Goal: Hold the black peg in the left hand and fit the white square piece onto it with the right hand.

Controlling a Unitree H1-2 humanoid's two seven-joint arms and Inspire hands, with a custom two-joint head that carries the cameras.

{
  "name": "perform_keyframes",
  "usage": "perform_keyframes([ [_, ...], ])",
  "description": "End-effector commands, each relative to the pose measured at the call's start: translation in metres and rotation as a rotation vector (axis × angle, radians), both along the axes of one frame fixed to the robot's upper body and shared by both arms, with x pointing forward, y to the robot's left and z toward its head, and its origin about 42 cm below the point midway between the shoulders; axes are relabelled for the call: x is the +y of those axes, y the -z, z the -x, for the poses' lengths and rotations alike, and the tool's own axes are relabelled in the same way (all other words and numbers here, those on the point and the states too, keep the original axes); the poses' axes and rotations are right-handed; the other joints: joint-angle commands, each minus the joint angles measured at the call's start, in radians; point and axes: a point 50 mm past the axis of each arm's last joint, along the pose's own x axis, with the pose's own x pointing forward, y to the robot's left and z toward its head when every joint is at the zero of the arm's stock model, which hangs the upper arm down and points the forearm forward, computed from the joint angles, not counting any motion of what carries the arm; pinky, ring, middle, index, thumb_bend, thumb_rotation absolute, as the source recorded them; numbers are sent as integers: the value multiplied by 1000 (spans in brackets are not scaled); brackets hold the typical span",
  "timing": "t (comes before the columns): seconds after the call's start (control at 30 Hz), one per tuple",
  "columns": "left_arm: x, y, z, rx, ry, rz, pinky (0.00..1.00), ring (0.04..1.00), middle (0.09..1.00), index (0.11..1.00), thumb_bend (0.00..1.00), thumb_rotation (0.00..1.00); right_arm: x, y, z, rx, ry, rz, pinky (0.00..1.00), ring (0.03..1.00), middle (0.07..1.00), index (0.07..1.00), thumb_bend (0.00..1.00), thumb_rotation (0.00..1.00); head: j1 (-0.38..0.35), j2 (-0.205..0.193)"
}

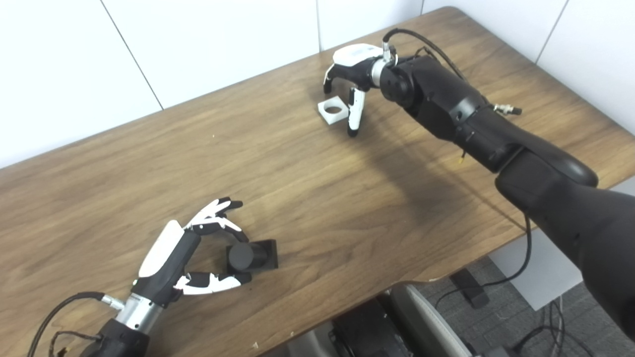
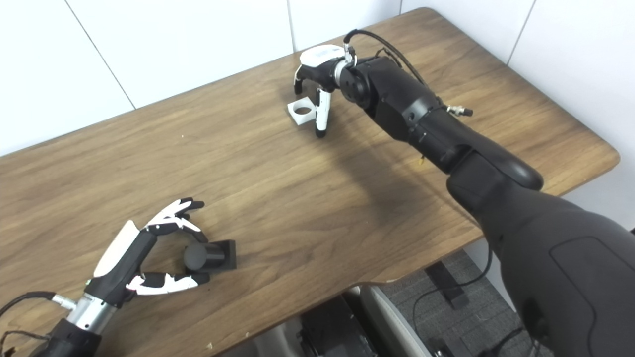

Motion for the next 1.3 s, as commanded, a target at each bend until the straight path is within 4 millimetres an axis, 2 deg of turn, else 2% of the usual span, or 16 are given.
perform_keyframes([
  [0.0,7,27,14,132,-6,-128,803,945,885,491,518,63,26,29,3,54,-59,6,868,907,887,743,801,219,0,0],
  [0.33,8,24,16,129,-8,-140,790,945,886,491,518,61,35,51,1,95,-58,-6,832,898,871,686,791,237,13,4],
  [0.5,10,23,16,122,-5,-136,793,941,885,491,519,60,36,59,-1,89,-51,-4,829,890,856,626,751,228,11,4],
  [0.53,10,23,16,124,-5,-134,793,941,885,491,519,60,36,59,-1,83,-54,-6,835,888,851,561,638,190,10,7],
  [0.57,9,22,15,125,-6,-133,798,941,884,491,519,60,36,60,-1,79,-55,-7,834,885,845,527,579,170,10,7],
  [0.63,10,22,15,130,-9,-132,807,944,885,491,519,61,36,61,-1,60,-66,-3,815,872,832,498,531,153,11,8],
  [0.73,10,23,16,126,-9,-137,806,944,885,491,518,62,35,62,-1,39,-78,1,788,857,814,487,520,146,12,7],
  [1.27,11,26,19,131,-7,-130,788,938,879,491,518,62,28,59,3,20,-81,-9,785,843,792,481,521,140,12,14],
])
